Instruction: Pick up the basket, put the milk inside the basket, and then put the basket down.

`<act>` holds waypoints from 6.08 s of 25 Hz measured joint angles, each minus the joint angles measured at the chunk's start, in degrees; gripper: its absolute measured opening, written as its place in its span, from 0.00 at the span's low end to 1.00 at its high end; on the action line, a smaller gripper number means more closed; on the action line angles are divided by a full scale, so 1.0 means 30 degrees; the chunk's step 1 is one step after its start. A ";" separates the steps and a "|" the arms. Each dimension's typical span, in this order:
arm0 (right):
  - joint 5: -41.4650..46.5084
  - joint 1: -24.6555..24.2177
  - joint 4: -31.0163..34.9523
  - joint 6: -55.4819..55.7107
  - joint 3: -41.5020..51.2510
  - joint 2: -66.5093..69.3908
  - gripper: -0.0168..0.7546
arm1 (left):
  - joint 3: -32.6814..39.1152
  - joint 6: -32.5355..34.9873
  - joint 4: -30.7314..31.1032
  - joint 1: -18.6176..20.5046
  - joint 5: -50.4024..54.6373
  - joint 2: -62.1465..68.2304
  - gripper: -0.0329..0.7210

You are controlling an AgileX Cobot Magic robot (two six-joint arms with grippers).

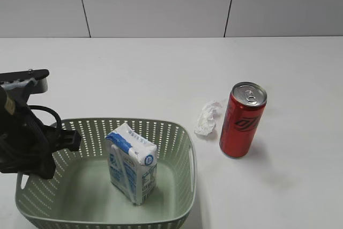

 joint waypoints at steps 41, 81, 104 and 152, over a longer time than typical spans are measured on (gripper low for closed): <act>-0.1282 0.1074 0.0275 -0.0113 0.6861 -1.9368 0.79 | 0.0000 0.0016 -0.0820 0.0000 -0.0959 0.0000 0.05; -0.1282 0.1250 -0.0013 0.1128 0.6902 -1.9368 0.79 | -1.6994 0.2856 0.0217 0.3477 0.2398 1.3127 0.05; -0.1282 0.1250 -0.0013 0.1146 0.6902 -1.9368 0.79 | -1.7170 0.4147 -0.1633 0.3341 0.1495 1.3118 0.49; -0.1282 0.1250 -0.0021 0.1153 0.6902 -1.9368 0.79 | -0.2240 1.0487 -0.0212 1.0839 0.7227 -0.9217 0.90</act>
